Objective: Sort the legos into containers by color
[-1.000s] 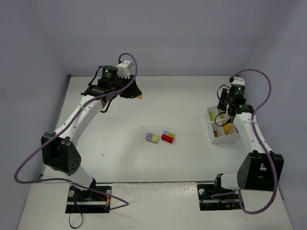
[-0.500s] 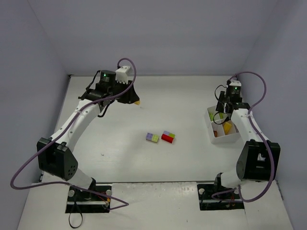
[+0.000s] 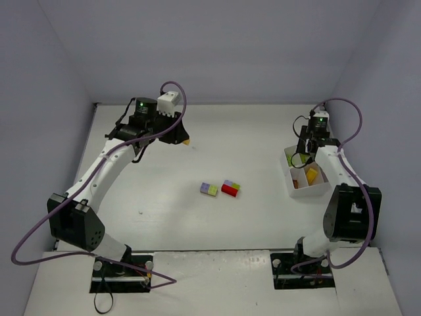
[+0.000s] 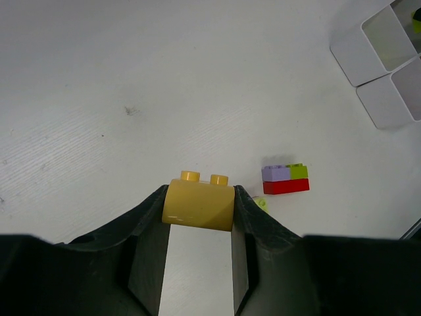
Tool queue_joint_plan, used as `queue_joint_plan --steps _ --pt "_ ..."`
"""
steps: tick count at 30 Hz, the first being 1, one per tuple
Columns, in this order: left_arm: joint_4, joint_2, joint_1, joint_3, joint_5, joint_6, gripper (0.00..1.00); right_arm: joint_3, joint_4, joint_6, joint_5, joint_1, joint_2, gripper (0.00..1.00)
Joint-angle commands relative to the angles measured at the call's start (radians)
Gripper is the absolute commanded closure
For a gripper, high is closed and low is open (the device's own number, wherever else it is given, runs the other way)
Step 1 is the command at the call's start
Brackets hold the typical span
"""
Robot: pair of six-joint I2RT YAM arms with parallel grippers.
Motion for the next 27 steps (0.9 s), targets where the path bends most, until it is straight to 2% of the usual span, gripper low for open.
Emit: queue_joint_plan --steps 1,5,8,9,11,12,15,20,24,26,27 --pt "0.017 -0.035 -0.005 0.027 -0.007 0.026 0.98 0.039 0.041 -0.021 0.053 -0.006 -0.009 0.94" --pt "0.014 -0.032 -0.006 0.03 -0.01 0.034 0.98 0.034 0.044 -0.027 0.062 -0.006 -0.006 0.9" --pt "0.009 -0.029 -0.006 0.032 -0.01 0.036 0.98 0.036 0.044 -0.027 0.067 -0.006 0.0 0.79" --pt "0.009 -0.028 -0.005 0.035 -0.01 0.034 0.98 0.036 0.044 -0.027 0.065 -0.006 0.0 0.68" --pt "0.009 -0.029 -0.005 0.038 -0.002 0.034 0.98 0.039 0.044 -0.027 0.064 -0.006 -0.006 0.59" --pt "0.011 -0.029 -0.005 0.038 -0.001 0.034 0.98 0.039 0.046 -0.027 0.053 -0.006 -0.009 0.49" --pt "0.011 -0.029 -0.008 0.047 0.005 0.036 0.98 0.039 0.044 -0.032 0.019 -0.004 -0.034 0.41" --pt "0.009 -0.037 -0.015 0.047 0.013 0.042 0.98 0.028 0.044 -0.055 -0.086 0.004 -0.13 0.4" --pt "0.029 -0.043 -0.017 0.049 0.039 0.017 0.98 0.022 0.092 -0.11 -0.361 0.033 -0.215 0.43" --pt "0.058 -0.047 -0.017 0.047 0.057 -0.021 0.98 0.017 0.112 -0.148 -0.544 0.054 -0.252 0.44" --pt "0.069 -0.051 -0.019 0.046 0.077 -0.056 0.98 0.017 0.115 -0.159 -0.586 0.069 -0.262 0.44"
